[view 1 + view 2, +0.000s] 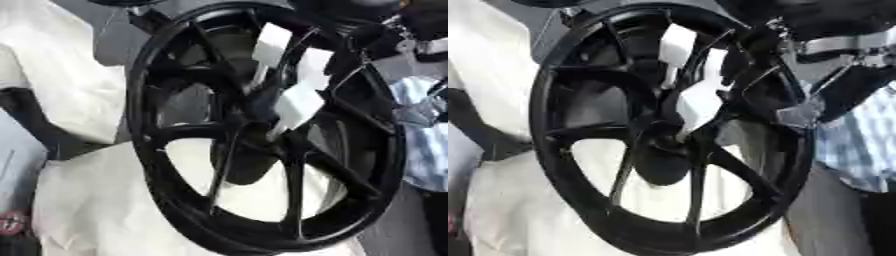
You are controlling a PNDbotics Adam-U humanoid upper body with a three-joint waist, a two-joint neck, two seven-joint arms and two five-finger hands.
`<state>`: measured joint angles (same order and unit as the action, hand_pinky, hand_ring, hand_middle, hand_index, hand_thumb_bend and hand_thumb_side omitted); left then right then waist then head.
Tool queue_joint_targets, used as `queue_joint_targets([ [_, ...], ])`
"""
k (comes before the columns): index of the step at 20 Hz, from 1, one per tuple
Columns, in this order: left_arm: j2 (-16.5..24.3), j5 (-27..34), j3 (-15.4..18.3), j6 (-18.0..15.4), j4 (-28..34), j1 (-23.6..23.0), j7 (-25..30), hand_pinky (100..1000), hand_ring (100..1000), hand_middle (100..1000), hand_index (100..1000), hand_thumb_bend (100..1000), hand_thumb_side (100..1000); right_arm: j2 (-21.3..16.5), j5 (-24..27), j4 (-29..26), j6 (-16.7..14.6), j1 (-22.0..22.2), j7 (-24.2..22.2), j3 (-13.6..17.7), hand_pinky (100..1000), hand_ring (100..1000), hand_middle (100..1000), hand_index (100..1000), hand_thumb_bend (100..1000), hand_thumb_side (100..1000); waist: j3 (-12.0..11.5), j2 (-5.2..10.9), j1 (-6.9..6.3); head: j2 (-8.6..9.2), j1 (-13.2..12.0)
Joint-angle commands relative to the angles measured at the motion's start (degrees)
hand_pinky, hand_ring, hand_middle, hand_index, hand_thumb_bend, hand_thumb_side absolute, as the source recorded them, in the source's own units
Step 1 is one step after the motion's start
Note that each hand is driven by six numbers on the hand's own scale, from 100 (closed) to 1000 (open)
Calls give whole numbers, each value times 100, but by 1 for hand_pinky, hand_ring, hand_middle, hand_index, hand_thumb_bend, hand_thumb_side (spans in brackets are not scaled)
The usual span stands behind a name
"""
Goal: Pull the pin out of the wheel hub.
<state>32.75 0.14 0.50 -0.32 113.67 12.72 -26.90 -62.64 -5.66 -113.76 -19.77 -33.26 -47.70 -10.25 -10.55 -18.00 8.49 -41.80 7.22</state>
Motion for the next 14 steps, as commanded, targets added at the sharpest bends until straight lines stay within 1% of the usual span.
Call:
queue_joint_targets([
  [1, 178, -17, 9, 7, 92, 38, 9, 825, 628, 574, 770, 100, 693, -227, 59, -83, -272, -40, -417, 108, 897, 849, 813, 841, 100, 655, -2, 151, -41, 14, 9],
  [5, 170, -12, 2, 12, 92, 43, 17, 824, 627, 574, 770, 100, 695, -205, 111, -83, -250, -30, -426, 117, 896, 843, 808, 841, 100, 642, -3, 139, -48, 21, 10],
  [8, 166, -13, 1, 17, 92, 46, 20, 824, 627, 575, 770, 100, 695, -192, 175, -83, -187, -20, -319, 179, 892, 848, 808, 846, 100, 568, 9, 128, -55, 25, 0],
  [9, 165, -14, 4, 19, 92, 47, 17, 824, 627, 575, 770, 100, 694, -190, 180, -83, -114, -25, -208, 220, 888, 851, 811, 847, 100, 513, 13, 124, -57, 20, 0],
  [12, 163, -19, 3, 23, 92, 53, 14, 823, 628, 576, 770, 100, 696, -208, 53, -83, 173, -41, 233, 287, 883, 861, 824, 859, 100, 471, 9, 109, -61, 4, 19],
  [13, 163, -21, 1, 26, 92, 55, 15, 823, 628, 576, 770, 100, 695, -212, -35, -83, 290, -44, 389, 297, 881, 866, 830, 863, 100, 426, 3, 105, -60, -4, 33],
  [14, 162, -22, -1, 28, 92, 57, 17, 823, 627, 576, 770, 100, 696, -209, -124, -83, 408, -46, 544, 297, 882, 870, 830, 863, 100, 403, -4, 101, -59, -10, 47],
])
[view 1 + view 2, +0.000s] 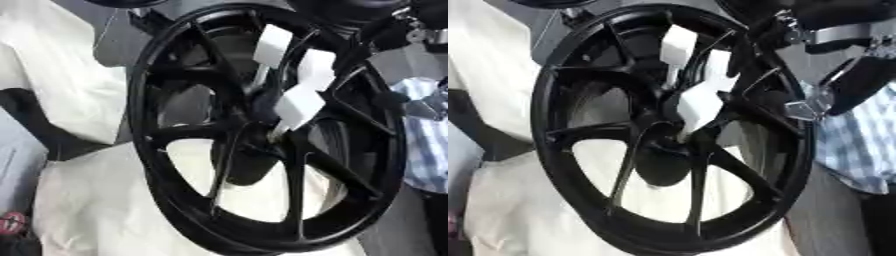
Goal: Pull the pin out of the wheel hub.
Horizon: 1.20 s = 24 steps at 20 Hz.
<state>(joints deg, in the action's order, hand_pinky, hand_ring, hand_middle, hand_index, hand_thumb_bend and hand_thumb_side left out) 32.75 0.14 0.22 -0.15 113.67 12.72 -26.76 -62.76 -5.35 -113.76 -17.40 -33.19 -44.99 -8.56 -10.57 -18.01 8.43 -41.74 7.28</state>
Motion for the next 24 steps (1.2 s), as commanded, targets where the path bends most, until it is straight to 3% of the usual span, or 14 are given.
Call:
queue_joint_targets([
  [1, 160, -23, 23, 13, 92, 58, 6, 823, 627, 576, 770, 100, 698, -191, -237, -83, 295, -48, 438, 115, 884, 878, 833, 865, 100, 395, -10, 98, -50, -19, 55],
  [12, 158, 2, -30, 36, 92, 140, 58, 822, 627, 577, 770, 100, 700, -103, -553, -83, 1405, -2, 1470, -150, 889, 887, 826, 861, 100, 289, -91, 83, 20, -90, 125],
  [16, 157, 12, -35, 37, 92, 177, 63, 822, 627, 577, 770, 100, 701, -40, -513, -83, 1716, 0, 1525, -261, 911, 905, 838, 874, 100, 293, -135, 70, 52, -121, 137],
  [24, 159, 25, -54, 55, 92, 206, 86, 821, 627, 576, 770, 100, 703, 6, -378, -83, 2195, 38, 1204, -323, 945, 910, 817, 887, 100, 250, -169, 65, 95, -136, 158],
])
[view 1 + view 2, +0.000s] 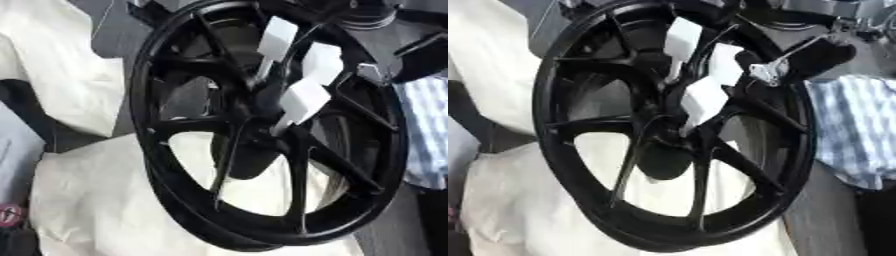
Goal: Pull the pin out of the wheel hub.
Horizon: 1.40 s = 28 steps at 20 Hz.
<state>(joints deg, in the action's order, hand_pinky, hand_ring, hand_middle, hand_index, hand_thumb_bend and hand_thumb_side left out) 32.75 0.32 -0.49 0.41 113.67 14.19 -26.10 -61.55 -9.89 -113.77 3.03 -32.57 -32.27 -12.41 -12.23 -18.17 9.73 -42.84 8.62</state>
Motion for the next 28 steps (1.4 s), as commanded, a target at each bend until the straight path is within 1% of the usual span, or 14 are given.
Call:
queue_joint_targets([
  [1, 157, 8, 20, 0, 92, 60, 18, 820, 627, 575, 770, 100, 703, -112, 81, -82, 220, -22, -79, 75, 946, 909, 816, 886, 100, 251, -2, 79, -33, -13, 33],
  [6, 140, 8, 9, 2, 92, 78, 22, 820, 626, 575, 769, 100, 707, -67, -25, -82, 472, 13, 35, 104, 949, 913, 822, 892, 100, 253, 3, 49, -27, 46, 67],
  [11, 123, -3, 2, 14, 92, 82, 24, 819, 626, 575, 769, 100, 710, -30, -117, -82, 585, 24, 199, 111, 952, 924, 831, 900, 100, 253, -3, 16, -23, 79, 101],
  [14, 121, -12, -2, 22, 92, 83, 24, 819, 626, 574, 769, 100, 710, -16, -158, -82, 626, 22, 219, 95, 951, 930, 839, 904, 100, 252, -4, -4, -17, 88, 119],
  [20, 114, -21, -7, 29, 92, 88, 20, 818, 626, 574, 769, 100, 715, -2, -204, -82, 640, 36, 59, 78, 955, 938, 851, 907, 100, 264, 0, -44, 0, 105, 129],
  [21, 111, -23, -7, 32, 92, 88, 18, 818, 626, 574, 769, 100, 703, 4, -217, -82, 634, 49, 19, 70, 956, 940, 853, 907, 100, 234, 1, -54, 2, 108, 125],
  [22, 109, -27, -10, 34, 92, 89, 18, 818, 626, 574, 769, 100, 716, 13, -228, -82, 624, 63, -23, 63, 961, 943, 856, 910, 100, 268, 0, -65, 4, 113, 121],
  [28, 101, -39, -17, 38, 92, 97, 23, 818, 627, 575, 770, 100, 720, 42, -171, -82, 471, 89, -204, 68, 975, 952, 870, 915, 100, 278, -9, -113, 7, 97, 92],
])
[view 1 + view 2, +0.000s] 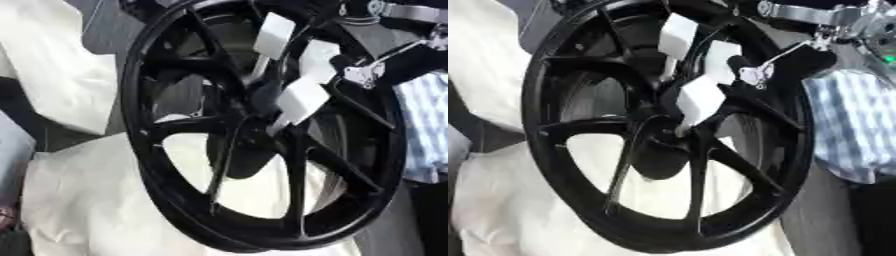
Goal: Pull the pin out of the wheel hub.
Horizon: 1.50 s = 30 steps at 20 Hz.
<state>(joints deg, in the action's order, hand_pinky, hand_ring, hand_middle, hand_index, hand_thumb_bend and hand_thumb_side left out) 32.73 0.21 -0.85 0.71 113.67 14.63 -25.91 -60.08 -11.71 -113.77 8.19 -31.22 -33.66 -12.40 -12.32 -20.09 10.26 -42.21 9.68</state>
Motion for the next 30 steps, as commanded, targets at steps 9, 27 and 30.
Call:
queue_joint_targets([
  [9, 69, -47, 3, 18, 92, 45, 10, 818, 628, 575, 770, 100, 731, -27, -186, 95, -2, -61, 161, 108, 973, 949, 871, 920, 100, 270, -30, 4, -25, 57, -11],
  [27, 56, -69, -24, 16, 92, 84, 32, 818, 629, 576, 770, 100, 741, 59, -437, 282, 1, -90, -172, 56, 961, 924, 679, 874, 100, 372, -36, -96, 10, 67, 19],
  [30, 50, -70, -26, 17, 92, 87, 34, 818, 630, 576, 770, 100, 742, 76, -421, 321, 14, -101, -147, 56, 955, 915, 609, 826, 100, 363, -48, -101, 9, 78, 32],
])
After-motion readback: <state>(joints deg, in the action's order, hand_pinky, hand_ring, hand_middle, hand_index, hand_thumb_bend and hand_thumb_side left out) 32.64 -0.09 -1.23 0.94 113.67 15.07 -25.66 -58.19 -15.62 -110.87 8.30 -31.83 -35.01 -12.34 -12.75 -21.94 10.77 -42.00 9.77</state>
